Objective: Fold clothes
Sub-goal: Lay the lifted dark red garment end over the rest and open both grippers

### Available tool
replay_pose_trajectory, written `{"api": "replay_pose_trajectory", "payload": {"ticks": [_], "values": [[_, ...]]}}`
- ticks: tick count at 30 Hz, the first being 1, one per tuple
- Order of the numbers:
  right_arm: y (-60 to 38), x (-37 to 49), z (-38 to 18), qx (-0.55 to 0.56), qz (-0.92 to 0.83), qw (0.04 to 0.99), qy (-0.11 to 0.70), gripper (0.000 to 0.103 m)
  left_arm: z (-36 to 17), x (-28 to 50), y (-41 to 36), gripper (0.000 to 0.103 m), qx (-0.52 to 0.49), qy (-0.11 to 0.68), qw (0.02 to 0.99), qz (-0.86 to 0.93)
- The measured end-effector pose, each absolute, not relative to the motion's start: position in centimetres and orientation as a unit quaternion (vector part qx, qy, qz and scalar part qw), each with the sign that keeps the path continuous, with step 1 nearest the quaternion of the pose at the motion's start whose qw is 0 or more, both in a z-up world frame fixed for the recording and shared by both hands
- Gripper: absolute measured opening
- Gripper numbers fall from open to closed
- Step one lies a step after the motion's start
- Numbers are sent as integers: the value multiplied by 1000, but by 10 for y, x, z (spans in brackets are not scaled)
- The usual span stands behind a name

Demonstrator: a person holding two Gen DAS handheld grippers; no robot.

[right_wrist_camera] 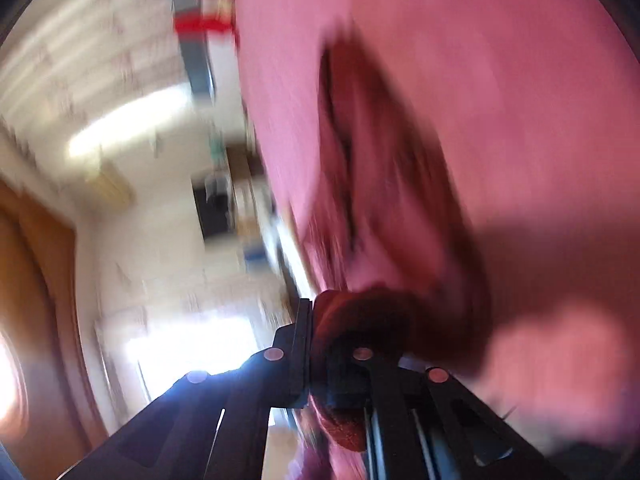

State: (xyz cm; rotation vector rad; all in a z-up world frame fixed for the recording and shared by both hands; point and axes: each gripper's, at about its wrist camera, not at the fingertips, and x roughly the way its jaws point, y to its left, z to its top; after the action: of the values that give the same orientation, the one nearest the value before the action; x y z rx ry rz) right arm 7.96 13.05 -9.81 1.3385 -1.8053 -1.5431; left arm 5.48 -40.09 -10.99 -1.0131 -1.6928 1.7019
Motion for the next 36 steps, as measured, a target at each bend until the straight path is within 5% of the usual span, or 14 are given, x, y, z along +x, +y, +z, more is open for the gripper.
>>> {"api": "replay_pose_trajectory", "payload": {"ticks": [4,7,12,14,20,26,33,36], "values": [[150,32,-147,477,-541,88,-687,21,-176,2,-440,7,-336,-742,113,570],[152,27,-158,479,-541,89,-685,22,-185,-6,-439,9,-345,-742,112,563],[156,44,-130,471,-606,136,-627,25,-166,-2,-430,23,-372,-687,167,602],[156,57,-115,478,-640,150,-583,25,-152,7,-427,39,-377,-654,182,630],[146,116,-82,497,-722,141,-461,26,-119,56,-406,55,-418,-543,194,702],[132,163,-73,494,-767,163,-375,27,-108,89,-363,58,-434,-393,182,790],[82,153,-66,484,-833,164,-210,27,-104,85,-337,58,-418,-326,172,830],[73,144,-70,489,-832,175,-197,6,-105,77,-328,57,-421,-290,162,844]]}}
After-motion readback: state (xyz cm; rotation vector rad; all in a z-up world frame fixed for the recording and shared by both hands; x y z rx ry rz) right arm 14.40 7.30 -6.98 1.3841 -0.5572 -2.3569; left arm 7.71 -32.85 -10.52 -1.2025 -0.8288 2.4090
